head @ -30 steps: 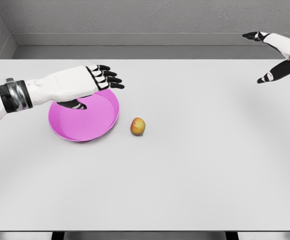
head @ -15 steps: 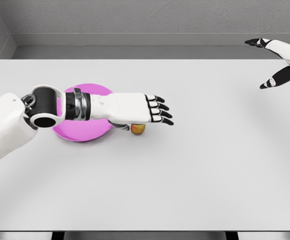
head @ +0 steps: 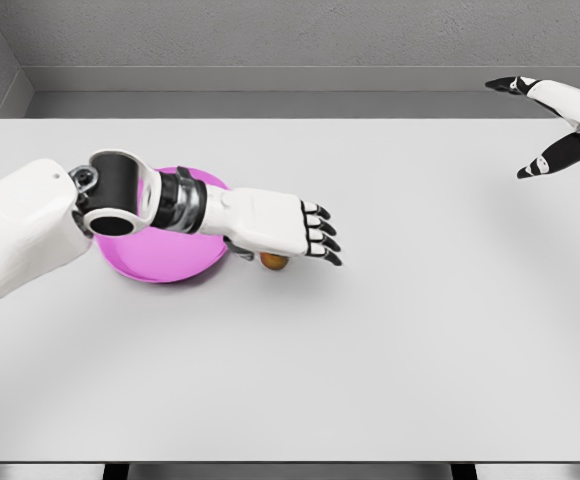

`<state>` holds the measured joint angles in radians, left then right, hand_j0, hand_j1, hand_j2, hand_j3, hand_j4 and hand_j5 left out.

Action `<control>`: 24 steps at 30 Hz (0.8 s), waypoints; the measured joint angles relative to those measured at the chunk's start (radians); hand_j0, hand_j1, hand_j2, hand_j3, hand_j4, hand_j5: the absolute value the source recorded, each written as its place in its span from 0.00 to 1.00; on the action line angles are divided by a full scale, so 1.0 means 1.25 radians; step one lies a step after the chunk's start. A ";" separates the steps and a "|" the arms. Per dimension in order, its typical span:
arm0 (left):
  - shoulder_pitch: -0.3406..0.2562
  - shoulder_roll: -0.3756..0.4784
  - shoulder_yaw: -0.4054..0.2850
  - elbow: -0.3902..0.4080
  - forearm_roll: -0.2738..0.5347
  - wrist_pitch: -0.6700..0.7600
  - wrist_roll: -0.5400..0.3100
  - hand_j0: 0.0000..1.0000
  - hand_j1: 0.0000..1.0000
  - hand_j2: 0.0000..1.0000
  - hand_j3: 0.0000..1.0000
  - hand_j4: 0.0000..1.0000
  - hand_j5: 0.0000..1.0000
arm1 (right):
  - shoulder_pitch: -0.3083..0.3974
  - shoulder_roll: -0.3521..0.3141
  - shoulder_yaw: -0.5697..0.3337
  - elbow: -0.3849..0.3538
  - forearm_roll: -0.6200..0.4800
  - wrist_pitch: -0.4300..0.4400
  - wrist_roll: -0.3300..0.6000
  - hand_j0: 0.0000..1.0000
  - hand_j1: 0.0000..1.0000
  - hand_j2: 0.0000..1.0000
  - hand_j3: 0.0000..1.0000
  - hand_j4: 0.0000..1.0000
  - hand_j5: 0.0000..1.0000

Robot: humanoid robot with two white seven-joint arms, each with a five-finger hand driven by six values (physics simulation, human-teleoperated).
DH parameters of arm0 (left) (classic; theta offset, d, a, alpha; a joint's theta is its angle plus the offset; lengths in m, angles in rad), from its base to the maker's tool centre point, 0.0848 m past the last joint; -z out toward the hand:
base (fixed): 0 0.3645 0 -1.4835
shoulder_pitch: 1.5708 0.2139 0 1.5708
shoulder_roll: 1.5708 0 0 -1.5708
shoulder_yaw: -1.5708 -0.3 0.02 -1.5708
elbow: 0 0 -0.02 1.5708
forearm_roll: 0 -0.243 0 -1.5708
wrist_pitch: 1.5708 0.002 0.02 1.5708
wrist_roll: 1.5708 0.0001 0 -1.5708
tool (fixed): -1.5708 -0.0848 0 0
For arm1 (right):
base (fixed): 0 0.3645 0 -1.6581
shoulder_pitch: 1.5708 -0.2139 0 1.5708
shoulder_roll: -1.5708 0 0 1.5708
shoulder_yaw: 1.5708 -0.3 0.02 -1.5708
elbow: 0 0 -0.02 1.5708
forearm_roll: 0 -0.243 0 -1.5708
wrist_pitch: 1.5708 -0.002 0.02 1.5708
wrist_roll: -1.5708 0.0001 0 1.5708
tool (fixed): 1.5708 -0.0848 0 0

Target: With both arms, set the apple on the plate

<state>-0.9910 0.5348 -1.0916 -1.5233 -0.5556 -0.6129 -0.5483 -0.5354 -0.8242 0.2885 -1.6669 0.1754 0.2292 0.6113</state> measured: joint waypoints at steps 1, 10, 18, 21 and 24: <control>-0.007 0.002 -0.002 0.000 0.000 0.000 -0.002 1.00 1.00 1.00 1.00 1.00 1.00 | 0.001 0.000 0.000 0.000 0.000 0.000 0.000 1.00 1.00 1.00 1.00 1.00 1.00; -0.018 -0.001 -0.007 0.033 -0.001 0.000 -0.041 1.00 1.00 1.00 1.00 1.00 1.00 | 0.001 0.000 0.000 -0.001 0.000 0.000 0.000 1.00 1.00 1.00 1.00 1.00 1.00; -0.018 -0.021 -0.009 0.041 0.008 0.000 -0.050 1.00 1.00 1.00 1.00 1.00 1.00 | 0.001 -0.001 0.000 -0.001 0.000 0.000 0.000 1.00 1.00 1.00 1.00 1.00 1.00; -0.020 -0.037 -0.017 0.060 0.009 0.000 -0.050 1.00 1.00 1.00 1.00 1.00 1.00 | 0.001 -0.001 0.000 -0.001 0.000 0.000 0.000 1.00 1.00 1.00 1.00 1.00 1.00; -0.025 -0.052 -0.022 0.079 0.009 0.000 -0.050 1.00 1.00 1.00 1.00 1.00 1.00 | 0.001 -0.001 0.000 -0.001 0.000 0.000 0.000 1.00 1.00 1.00 1.00 1.00 1.00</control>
<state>-1.0216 0.4702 -1.1186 -1.4250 -0.5439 -0.6131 -0.6112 -0.5338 -0.8257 0.2885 -1.6687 0.1754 0.2290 0.6113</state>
